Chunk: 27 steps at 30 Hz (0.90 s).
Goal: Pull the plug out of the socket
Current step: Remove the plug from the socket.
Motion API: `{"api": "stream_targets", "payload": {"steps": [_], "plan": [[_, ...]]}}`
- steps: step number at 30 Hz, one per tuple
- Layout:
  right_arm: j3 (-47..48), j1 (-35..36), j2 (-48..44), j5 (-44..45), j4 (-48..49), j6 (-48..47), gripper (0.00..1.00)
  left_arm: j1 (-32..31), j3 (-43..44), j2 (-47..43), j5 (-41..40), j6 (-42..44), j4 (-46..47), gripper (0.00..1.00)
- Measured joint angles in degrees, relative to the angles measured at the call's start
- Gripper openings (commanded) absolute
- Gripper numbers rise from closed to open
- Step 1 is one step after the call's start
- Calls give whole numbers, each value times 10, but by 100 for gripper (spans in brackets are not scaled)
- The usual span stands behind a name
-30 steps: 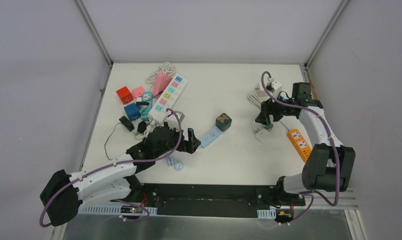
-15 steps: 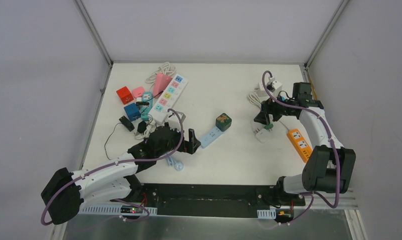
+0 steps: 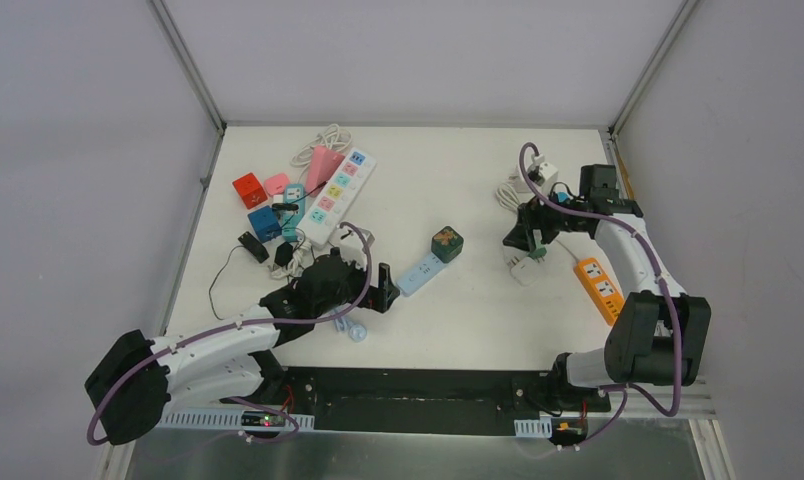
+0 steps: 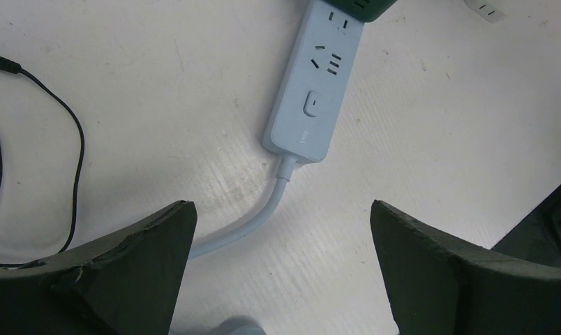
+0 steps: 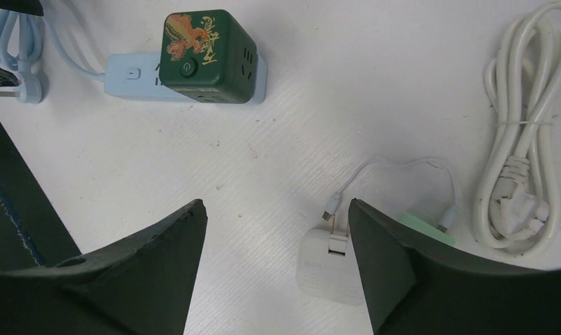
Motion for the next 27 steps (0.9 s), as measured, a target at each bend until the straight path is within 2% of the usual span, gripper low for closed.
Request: {"api": "stream_targets", "payload": {"steps": [13, 27], "plan": [[1, 85, 2, -3, -16, 4, 77, 0, -50, 29, 19, 28, 85, 99], [17, 188, 23, 37, -32, 28, 77, 0, -50, 29, 29, 41, 106, 99]]}}
